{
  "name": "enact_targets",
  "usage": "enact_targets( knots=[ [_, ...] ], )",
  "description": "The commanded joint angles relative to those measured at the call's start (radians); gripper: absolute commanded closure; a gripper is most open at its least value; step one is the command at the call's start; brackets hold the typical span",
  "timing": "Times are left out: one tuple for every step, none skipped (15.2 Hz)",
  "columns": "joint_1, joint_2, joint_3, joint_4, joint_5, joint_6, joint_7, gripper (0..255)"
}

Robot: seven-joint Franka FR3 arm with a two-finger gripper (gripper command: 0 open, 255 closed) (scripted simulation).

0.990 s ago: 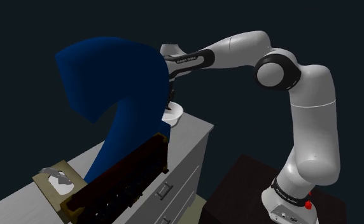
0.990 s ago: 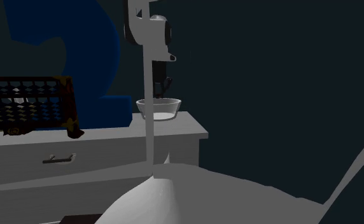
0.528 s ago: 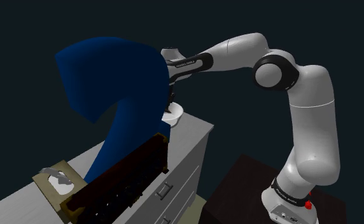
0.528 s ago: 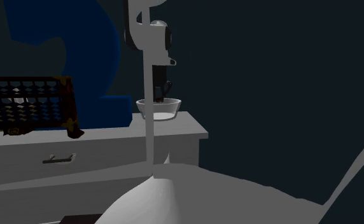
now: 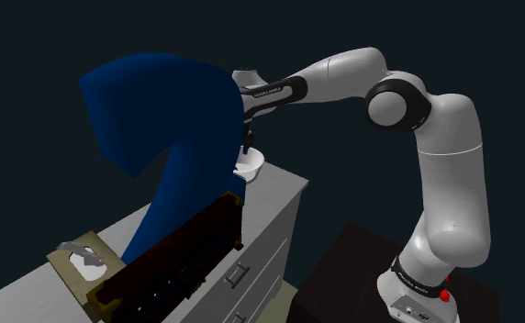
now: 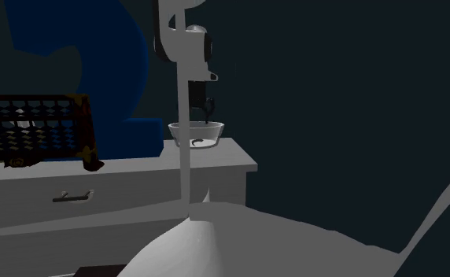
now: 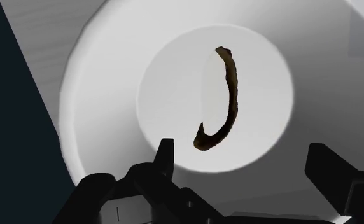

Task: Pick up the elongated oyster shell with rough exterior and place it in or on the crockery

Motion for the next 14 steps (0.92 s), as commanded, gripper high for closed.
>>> enact_targets(
  knots=[
    [0.0,0.0,0.0,0.0,0.0,0.0,0.0,0],
    [0.0,0.0,0.0,0.0,0.0,0.0,0.0,0],
    [-0.001,-0.013,-0.001,0.015,-0.001,-0.027,0.001,0],
    [-0.001,-0.024,-0.001,0.031,-0.002,-0.055,0.001,0],
    [-0.002,-0.034,-0.002,0.049,-0.002,-0.083,0.002,0],
    [-0.002,-0.041,-0.002,0.065,-0.003,-0.106,0.002,0],
    [-0.002,-0.041,-0.002,0.065,-0.003,-0.106,0.002,0],
    [-0.002,-0.041,-0.002,0.065,-0.003,-0.106,0.002,0],
    [-0.002,-0.041,-0.002,0.065,-0.003,-0.106,0.002,0],
    [-0.002,-0.041,-0.002,0.065,-0.003,-0.106,0.002,0],
    [-0.002,-0.041,-0.002,0.065,-0.003,-0.106,0.002,0],
    [-0.002,-0.041,-0.002,0.065,-0.003,-0.106,0.002,0],
    [-0.002,-0.041,-0.002,0.065,-0.003,-0.106,0.002,0],
    [-0.002,-0.041,-0.002,0.065,-0.003,-0.106,0.002,0]
  ],
)
